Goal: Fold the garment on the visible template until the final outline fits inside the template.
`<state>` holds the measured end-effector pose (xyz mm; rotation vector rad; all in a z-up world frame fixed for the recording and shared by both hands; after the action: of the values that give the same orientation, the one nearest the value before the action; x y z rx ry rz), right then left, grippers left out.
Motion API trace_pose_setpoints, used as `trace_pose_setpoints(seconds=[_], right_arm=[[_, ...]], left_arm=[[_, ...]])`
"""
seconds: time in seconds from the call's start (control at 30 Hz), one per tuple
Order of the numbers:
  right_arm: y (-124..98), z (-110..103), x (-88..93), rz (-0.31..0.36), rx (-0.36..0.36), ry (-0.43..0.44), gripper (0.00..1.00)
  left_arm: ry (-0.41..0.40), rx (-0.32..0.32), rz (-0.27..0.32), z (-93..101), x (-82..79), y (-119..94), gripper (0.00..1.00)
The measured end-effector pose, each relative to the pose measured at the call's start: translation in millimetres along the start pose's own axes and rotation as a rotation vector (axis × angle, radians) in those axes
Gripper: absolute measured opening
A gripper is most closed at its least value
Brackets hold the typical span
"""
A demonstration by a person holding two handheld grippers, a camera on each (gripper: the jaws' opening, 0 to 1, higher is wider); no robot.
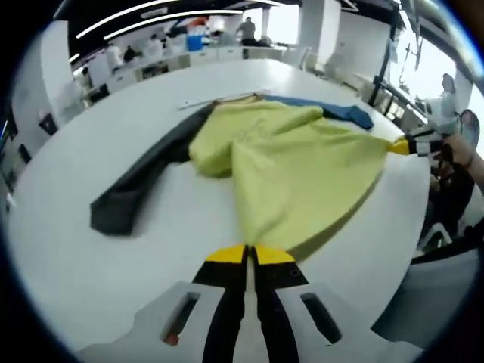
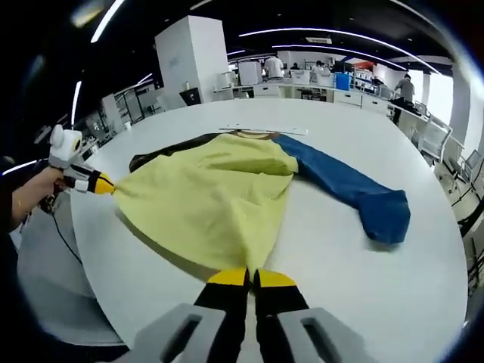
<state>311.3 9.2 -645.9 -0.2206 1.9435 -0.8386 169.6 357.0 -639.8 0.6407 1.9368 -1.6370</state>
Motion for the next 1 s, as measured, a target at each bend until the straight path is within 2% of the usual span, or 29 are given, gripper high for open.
trace_pose_setpoints(seconds=[0.23,0.57,1.0], right_arm=[[-4,-11,11.4,-0.017,0.016,-0.020,0.00],[-1,-24,29.7,-0.059,0.021,-0.040,0.00],[-2,-26,38.9,-0.072,0.024,-0.031,0.00]], left_arm=[[-0.005,0.001,-0.019,5.7,11.7,-5,0.00],[0.002,-0.015,-0.059,3.1,28.6,-9,0.00],[-0.035,-0.020,-0.108,2.8,47.1,-11,0.00]])
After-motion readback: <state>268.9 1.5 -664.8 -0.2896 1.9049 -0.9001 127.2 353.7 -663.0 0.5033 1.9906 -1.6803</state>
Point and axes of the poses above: the point that each gripper's makers call its tool centre point, and the gripper's own axes: y roughly forward along the fingers, z roughly to its right, x roughly out of its underside, the point moved 6 cm from there along -y, roughly backward along the fingers, and after that the axes turned 14 degrees about -x, right-handed, at the moved point
